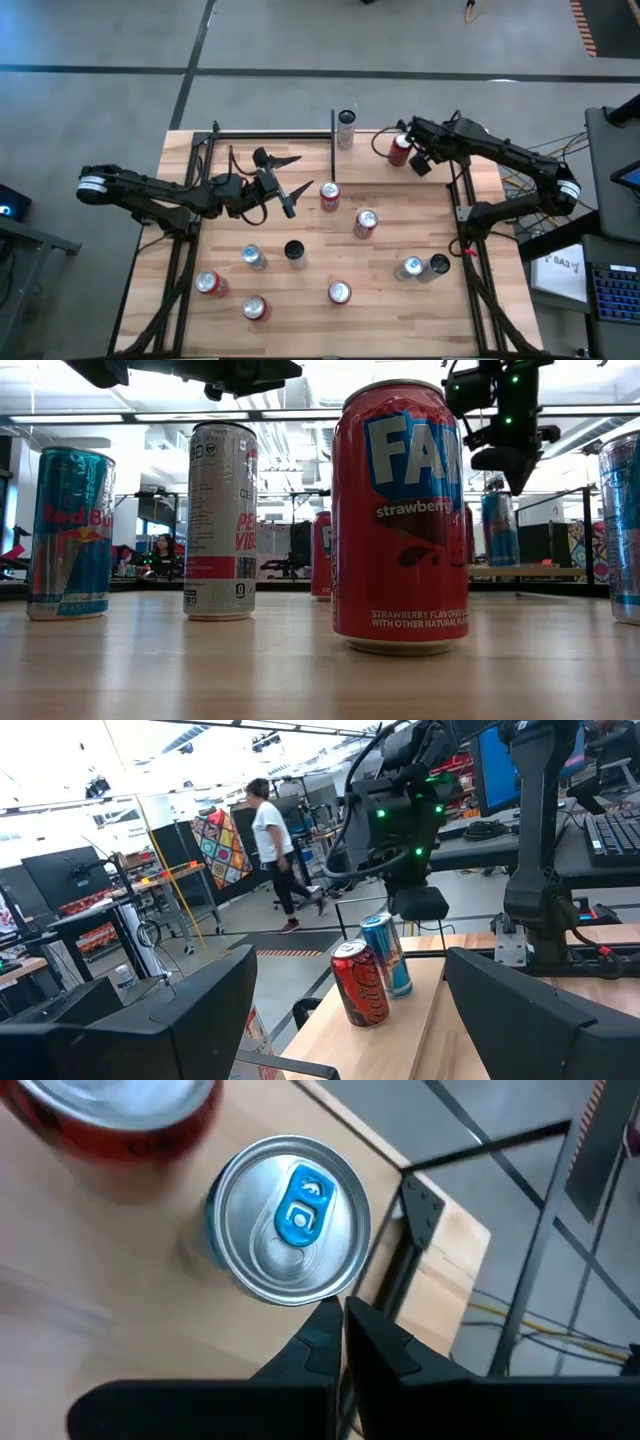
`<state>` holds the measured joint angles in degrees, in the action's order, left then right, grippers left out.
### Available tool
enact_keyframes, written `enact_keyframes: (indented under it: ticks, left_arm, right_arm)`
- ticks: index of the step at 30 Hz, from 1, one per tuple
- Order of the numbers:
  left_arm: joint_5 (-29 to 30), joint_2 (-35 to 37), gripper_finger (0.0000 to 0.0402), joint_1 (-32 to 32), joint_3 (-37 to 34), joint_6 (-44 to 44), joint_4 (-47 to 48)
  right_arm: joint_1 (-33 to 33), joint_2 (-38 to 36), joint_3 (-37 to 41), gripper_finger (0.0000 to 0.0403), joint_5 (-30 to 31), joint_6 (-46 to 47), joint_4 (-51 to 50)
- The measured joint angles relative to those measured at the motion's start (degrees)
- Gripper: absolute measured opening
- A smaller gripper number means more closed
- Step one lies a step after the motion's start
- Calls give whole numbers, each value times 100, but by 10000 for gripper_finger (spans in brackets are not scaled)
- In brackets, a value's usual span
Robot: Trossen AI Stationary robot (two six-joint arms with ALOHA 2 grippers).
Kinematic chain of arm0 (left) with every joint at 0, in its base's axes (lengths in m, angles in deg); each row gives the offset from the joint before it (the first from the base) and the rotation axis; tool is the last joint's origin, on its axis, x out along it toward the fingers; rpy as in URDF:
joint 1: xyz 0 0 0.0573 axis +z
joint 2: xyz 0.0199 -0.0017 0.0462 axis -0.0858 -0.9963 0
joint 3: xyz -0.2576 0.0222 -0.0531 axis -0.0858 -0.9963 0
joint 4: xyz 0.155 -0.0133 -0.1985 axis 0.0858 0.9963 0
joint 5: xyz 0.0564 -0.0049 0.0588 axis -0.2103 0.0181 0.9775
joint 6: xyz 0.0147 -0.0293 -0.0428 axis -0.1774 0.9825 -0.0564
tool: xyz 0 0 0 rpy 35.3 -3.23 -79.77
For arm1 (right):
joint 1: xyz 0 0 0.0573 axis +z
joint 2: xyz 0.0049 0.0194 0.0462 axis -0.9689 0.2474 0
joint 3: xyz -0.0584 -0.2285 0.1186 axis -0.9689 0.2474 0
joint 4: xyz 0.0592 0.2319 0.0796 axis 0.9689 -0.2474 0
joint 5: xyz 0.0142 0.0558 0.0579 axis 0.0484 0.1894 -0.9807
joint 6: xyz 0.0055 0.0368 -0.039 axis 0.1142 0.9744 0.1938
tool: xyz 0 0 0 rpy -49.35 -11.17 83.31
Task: Place canned beverage on shelf
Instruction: Put the top blue soda can on the shelf
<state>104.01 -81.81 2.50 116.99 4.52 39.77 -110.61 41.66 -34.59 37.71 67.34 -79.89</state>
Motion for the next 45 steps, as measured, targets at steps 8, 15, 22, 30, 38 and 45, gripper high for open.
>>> enact_keyframes:
  ticks: [8, 15, 22, 30, 38, 45]
  left_arm:
    - [0, 0, 311, 0, 0, 0, 2]
    - [0, 0, 311, 0, 0, 2, 2]
    - [0, 0, 311, -1, 0, 20, -9]
    - [0, 0, 311, 0, 0, 24, -26]
    - [0, 0, 311, 0, 0, 24, -32]
    - [0, 0, 311, 0, 0, 15, -39]
  right_arm:
    - [0, 0, 0, 9, 0, -22, 92]
    - [2, -4, -263, 9, -16, 121, -248]
    - [2, -44, -608, 9, -13, 345, 91]
    - [2, 5, -590, 9, -53, 251, 923]
    - [4, 9, -408, 9, -76, 346, 935]
    - [4, 9, -301, 9, -221, 348, 1127]
